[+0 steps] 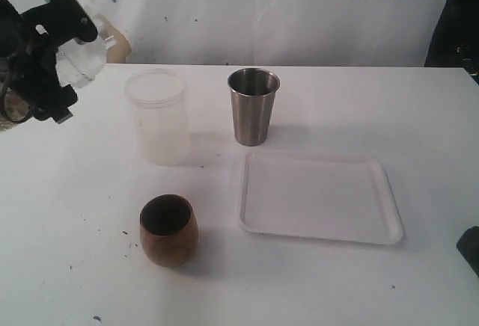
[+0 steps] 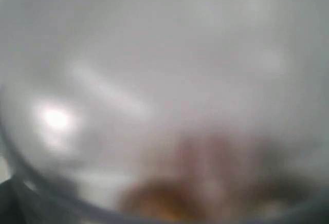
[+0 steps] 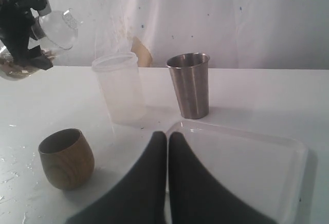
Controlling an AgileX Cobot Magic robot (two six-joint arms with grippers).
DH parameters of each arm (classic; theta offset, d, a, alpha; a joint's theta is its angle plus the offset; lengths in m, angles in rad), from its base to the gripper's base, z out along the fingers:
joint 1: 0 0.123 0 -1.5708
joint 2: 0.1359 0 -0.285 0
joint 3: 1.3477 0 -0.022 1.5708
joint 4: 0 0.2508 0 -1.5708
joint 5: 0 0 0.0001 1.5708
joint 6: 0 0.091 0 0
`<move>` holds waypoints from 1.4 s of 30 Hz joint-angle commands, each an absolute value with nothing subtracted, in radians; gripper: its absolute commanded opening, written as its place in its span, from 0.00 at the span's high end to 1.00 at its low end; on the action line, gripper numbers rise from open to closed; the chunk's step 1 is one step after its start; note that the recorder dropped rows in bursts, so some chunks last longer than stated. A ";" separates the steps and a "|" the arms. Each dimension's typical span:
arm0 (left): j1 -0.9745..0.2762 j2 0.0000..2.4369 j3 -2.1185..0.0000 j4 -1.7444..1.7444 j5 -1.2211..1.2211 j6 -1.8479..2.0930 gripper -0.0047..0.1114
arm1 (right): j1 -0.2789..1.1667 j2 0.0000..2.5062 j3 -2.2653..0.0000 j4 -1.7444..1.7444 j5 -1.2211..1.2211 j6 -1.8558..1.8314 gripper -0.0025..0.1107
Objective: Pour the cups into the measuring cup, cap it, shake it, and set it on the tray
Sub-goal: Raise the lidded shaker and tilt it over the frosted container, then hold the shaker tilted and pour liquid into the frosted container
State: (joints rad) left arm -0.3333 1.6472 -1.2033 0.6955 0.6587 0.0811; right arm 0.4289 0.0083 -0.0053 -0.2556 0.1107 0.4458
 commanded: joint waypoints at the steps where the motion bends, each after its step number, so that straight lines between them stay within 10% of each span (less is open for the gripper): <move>1: -0.362 1.643 -1.207 0.847 0.608 0.014 0.96 | 0.431 0.003 0.000 -0.266 0.114 0.441 0.97; 42: -0.503 1.826 -1.277 1.452 0.894 0.061 0.96 | 0.431 0.003 0.000 -0.266 0.112 0.441 0.97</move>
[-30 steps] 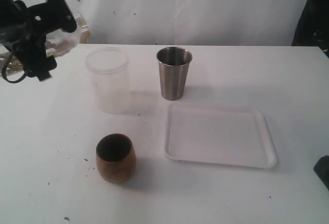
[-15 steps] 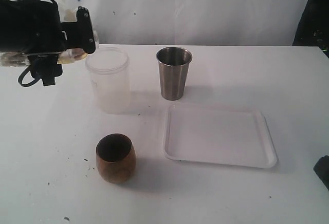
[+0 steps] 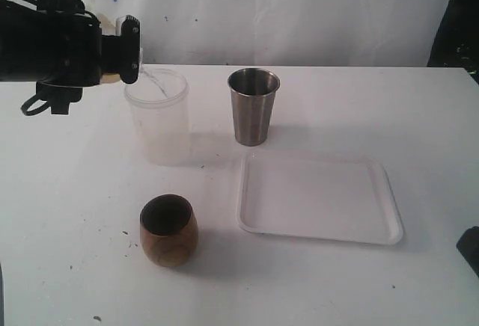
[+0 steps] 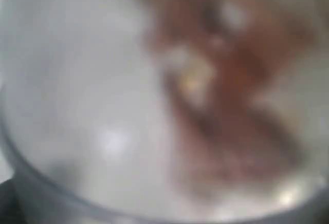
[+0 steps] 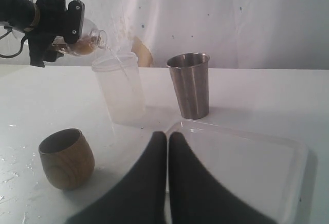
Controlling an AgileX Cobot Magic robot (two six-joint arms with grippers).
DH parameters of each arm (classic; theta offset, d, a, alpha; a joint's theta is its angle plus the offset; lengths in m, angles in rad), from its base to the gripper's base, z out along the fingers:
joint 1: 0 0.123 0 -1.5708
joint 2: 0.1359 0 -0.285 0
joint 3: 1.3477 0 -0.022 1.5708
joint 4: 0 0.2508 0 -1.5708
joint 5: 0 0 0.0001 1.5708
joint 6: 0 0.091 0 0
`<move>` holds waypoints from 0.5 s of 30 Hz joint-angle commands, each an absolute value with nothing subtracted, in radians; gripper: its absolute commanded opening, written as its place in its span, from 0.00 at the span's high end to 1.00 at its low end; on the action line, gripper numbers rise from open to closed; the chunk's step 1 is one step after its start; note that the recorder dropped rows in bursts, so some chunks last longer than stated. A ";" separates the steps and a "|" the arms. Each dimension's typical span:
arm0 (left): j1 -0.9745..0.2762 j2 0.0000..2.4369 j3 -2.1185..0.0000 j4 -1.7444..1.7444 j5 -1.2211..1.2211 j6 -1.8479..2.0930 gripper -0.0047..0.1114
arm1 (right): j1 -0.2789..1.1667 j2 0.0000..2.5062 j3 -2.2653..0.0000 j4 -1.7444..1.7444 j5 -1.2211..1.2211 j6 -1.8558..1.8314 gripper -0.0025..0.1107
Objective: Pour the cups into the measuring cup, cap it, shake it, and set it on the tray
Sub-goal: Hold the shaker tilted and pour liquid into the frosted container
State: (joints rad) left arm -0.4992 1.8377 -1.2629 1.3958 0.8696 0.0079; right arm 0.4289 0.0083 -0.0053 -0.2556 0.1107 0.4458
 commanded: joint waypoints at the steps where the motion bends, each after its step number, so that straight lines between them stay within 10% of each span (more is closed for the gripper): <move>1: -0.503 1.826 -1.277 1.454 0.894 0.066 0.96 | 0.431 0.003 0.000 -0.266 0.112 0.441 0.97; 15: -0.503 1.826 -1.277 1.602 0.920 0.073 0.96 | 0.431 0.003 0.000 -0.266 0.112 0.441 0.97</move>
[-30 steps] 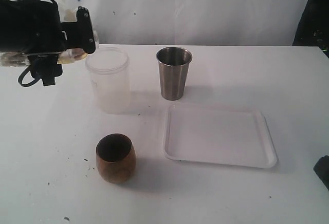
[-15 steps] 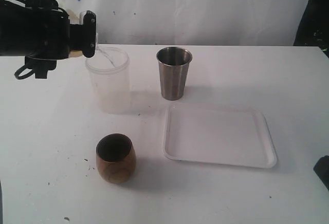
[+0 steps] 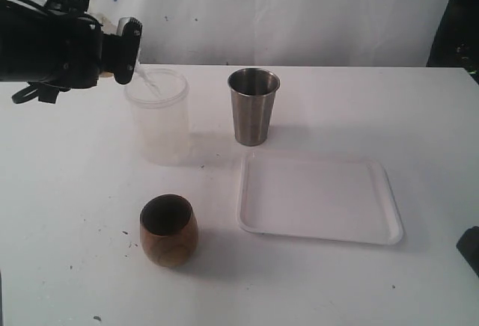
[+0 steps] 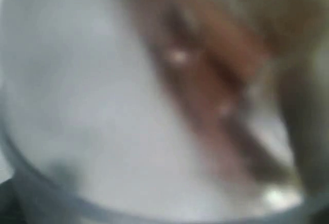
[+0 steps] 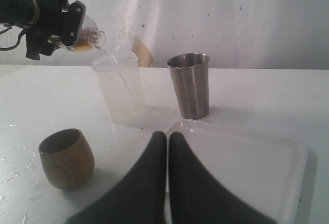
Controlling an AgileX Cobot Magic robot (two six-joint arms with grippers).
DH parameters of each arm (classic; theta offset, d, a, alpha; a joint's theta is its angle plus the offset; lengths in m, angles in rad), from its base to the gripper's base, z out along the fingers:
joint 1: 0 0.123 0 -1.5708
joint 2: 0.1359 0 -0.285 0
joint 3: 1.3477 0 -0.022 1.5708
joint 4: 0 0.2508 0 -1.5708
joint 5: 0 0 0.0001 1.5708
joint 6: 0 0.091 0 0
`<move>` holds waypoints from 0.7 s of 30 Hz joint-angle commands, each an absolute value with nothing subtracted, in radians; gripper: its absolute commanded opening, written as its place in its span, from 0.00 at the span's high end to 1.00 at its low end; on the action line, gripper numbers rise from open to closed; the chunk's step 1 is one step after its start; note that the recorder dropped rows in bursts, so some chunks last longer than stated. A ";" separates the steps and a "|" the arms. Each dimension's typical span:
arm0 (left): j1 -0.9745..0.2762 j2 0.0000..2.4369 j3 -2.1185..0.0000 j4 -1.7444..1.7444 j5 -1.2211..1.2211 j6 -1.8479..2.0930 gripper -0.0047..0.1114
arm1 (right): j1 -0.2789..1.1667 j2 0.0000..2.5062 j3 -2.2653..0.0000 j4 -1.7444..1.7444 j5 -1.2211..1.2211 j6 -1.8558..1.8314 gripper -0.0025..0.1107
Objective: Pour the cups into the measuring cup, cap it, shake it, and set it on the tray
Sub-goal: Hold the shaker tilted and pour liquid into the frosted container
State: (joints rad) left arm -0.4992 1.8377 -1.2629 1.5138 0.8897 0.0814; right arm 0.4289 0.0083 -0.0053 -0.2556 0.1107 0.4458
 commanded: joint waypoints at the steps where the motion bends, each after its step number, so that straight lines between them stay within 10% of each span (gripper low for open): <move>1: -0.503 1.826 -1.277 1.609 0.920 0.073 0.96 | 0.431 0.003 0.000 -0.266 0.112 0.441 0.97; 21: -0.503 1.826 -1.277 1.730 0.940 0.109 0.96 | 0.431 0.003 0.000 -0.266 0.112 0.441 0.97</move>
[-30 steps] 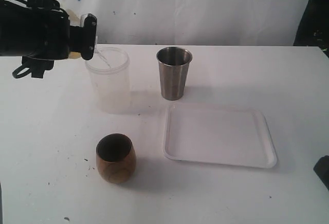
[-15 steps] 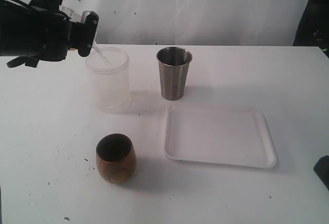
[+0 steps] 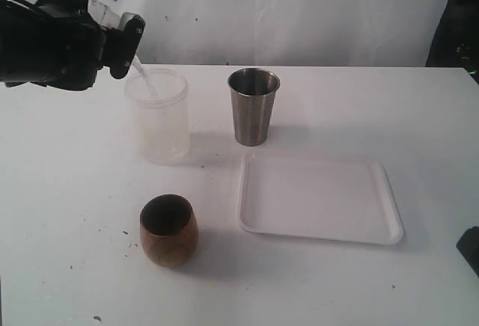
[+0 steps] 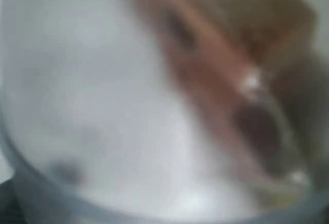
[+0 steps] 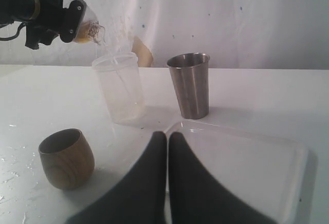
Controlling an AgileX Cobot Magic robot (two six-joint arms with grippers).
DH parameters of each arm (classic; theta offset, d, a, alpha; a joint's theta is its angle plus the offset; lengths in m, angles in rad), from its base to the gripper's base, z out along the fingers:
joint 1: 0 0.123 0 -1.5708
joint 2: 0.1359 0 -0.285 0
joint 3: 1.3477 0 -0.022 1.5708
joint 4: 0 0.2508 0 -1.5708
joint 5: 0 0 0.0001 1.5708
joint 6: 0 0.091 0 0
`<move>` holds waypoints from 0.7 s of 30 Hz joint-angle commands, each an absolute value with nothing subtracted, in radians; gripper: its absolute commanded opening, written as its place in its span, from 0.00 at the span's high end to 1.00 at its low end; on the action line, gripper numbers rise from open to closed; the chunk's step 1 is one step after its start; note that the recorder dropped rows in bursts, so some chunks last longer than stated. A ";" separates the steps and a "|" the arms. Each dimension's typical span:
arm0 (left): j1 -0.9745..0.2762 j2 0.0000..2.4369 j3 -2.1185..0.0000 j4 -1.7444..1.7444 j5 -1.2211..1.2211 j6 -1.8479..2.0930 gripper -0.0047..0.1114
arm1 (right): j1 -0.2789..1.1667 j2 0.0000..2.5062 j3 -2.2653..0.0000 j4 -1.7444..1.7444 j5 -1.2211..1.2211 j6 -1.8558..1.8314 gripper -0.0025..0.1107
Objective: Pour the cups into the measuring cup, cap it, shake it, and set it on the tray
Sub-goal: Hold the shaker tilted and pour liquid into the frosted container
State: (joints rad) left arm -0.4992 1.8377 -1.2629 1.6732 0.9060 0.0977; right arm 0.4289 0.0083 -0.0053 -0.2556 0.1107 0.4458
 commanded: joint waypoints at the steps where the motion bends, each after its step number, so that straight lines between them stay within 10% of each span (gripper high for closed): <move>1: -0.503 1.826 -1.277 1.730 0.940 0.109 0.96 | 0.431 0.003 0.000 -0.266 0.112 0.441 0.97; 21: -0.503 1.826 -1.277 1.744 0.940 0.187 0.96 | 0.431 0.003 0.000 -0.266 0.112 0.441 0.97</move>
